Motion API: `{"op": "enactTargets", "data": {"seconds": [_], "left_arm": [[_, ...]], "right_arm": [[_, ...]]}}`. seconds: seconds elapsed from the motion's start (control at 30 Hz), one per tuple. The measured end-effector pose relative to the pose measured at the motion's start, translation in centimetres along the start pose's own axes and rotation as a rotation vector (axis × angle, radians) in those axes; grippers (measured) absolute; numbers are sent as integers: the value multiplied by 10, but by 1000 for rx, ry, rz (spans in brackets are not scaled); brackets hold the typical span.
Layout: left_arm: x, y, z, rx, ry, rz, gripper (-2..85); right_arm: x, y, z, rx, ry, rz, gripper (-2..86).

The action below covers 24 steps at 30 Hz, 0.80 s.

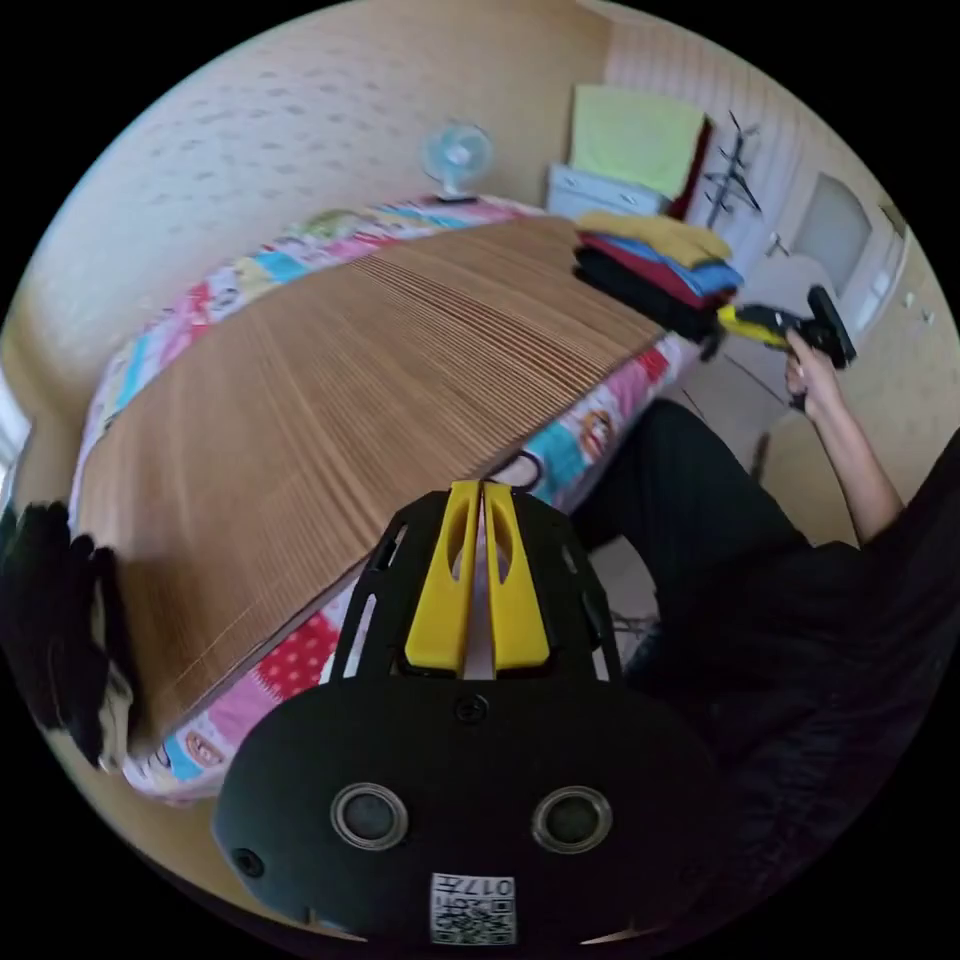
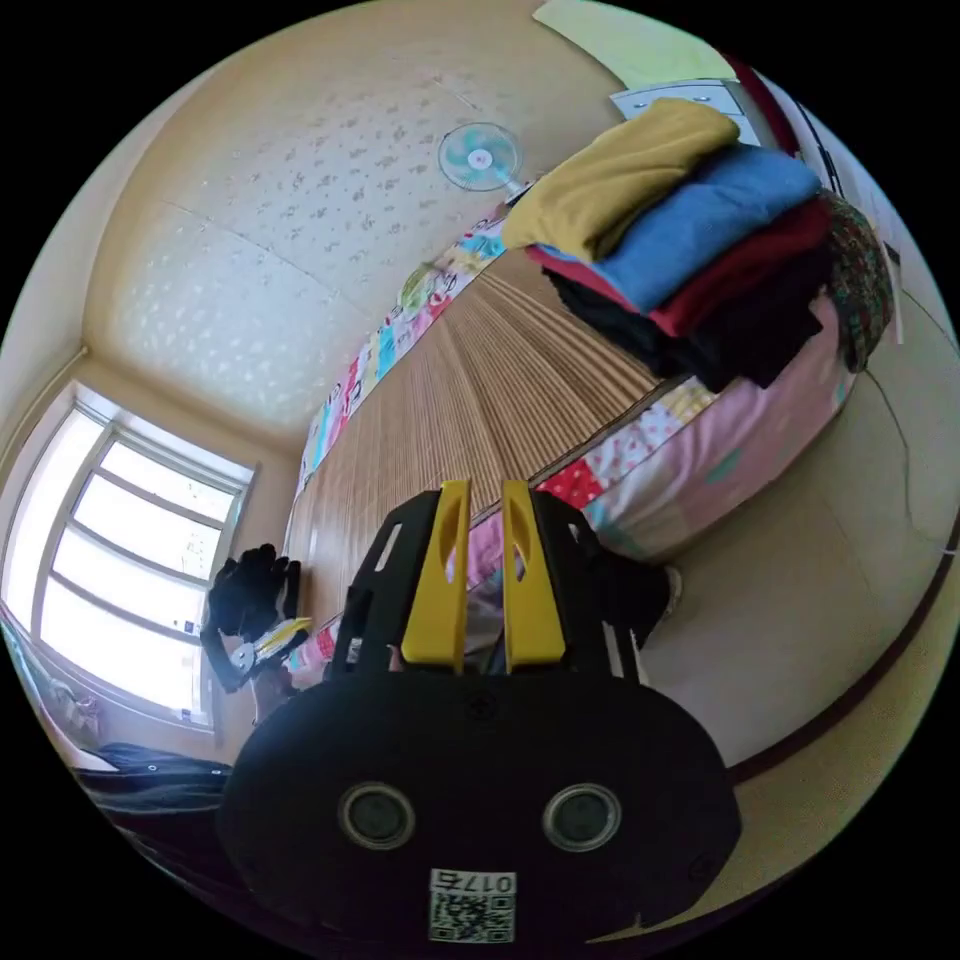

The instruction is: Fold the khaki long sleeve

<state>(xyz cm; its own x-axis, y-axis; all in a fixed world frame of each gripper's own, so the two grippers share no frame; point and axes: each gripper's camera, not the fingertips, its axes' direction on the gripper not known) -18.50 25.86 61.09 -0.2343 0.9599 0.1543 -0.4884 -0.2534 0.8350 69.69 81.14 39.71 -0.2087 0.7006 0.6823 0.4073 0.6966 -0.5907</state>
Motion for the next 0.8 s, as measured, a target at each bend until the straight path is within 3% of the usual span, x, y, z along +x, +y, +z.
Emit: {"op": "enactTargets", "data": {"seconds": [0.07,0.17,0.27,0.33,0.43,0.53,0.6,0.73,0.8], "left_arm": [[39,-33,56,-178,26,111,-7],[70,-52,106,-356,-136,135,-6],[86,-52,130,-386,-112,116,-6],[84,-48,140,-404,-56,55,-6],[73,-33,138,-393,-33,-40,-6],[58,-10,127,-366,-148,-93,-6],[51,4,119,-335,-171,-109,-6],[39,31,106,-253,-204,-133,-6],[33,39,108,-261,-169,-136,-6]], "right_arm": [[8,-22,-16,71,14,9,102],[-1,-66,-36,230,56,-45,114],[-9,-119,-23,334,184,-72,115],[1,-156,8,275,243,-39,90],[-20,-185,25,268,201,9,46],[-107,-179,14,349,146,-157,26],[-185,-161,28,242,158,-294,17],[-253,-77,99,39,119,-534,11],[-254,3,167,-298,-275,-625,12]]}}
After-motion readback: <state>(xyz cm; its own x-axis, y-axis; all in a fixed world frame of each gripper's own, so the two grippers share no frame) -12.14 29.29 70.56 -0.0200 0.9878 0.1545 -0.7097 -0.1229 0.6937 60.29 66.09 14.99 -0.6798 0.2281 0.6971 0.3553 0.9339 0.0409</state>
